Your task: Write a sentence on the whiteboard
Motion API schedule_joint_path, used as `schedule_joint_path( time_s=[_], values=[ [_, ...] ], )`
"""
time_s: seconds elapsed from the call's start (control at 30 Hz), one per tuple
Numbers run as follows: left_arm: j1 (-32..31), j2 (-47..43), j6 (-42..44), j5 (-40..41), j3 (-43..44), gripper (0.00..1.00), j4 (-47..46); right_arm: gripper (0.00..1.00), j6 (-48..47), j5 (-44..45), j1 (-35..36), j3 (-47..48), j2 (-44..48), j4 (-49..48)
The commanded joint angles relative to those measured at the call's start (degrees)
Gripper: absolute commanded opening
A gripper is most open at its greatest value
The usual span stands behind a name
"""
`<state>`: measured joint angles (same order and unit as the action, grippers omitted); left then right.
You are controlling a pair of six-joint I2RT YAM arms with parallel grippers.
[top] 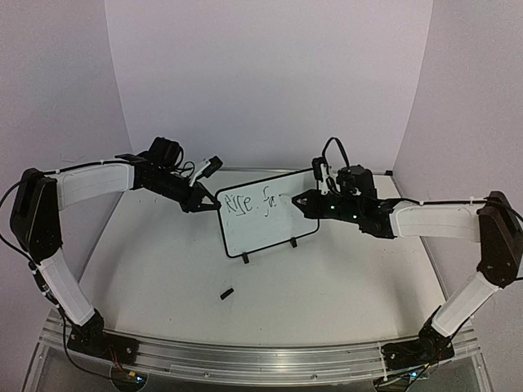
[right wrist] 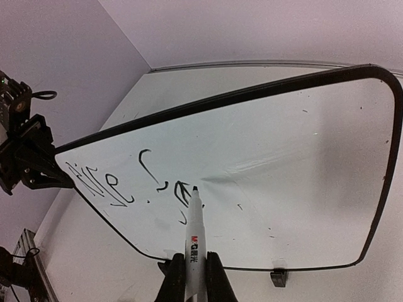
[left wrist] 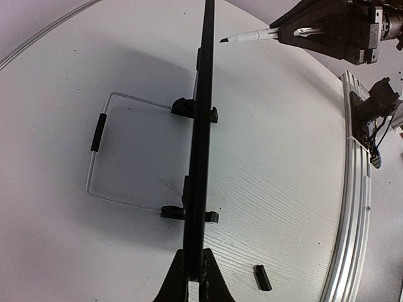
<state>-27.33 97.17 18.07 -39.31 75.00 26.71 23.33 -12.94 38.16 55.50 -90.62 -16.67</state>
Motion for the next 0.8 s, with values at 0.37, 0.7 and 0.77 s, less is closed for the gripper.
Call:
schedule_joint_path(
  time_s=[0.37, 0.7, 0.77],
  values=[
    [-1.15, 2.85, 2.25, 3.56, -0.38, 0.00, 6.25, 0.00, -1.75, -0.86, -0.68, 4.06, -3.23, -1.28],
    [-1.13, 2.95, 2.24, 3.49, -0.38, 0.00, 6.26, 0.00, -1.22, -3.02, -0.68, 2.54, -4.82, -0.80],
    [-1.14, 3.02, 2.25, 3.62, -0.38, 0.00, 6.30, 0.00, -0.99, -2.86, -0.60, 1.89, -4.79, -0.82]
  ],
)
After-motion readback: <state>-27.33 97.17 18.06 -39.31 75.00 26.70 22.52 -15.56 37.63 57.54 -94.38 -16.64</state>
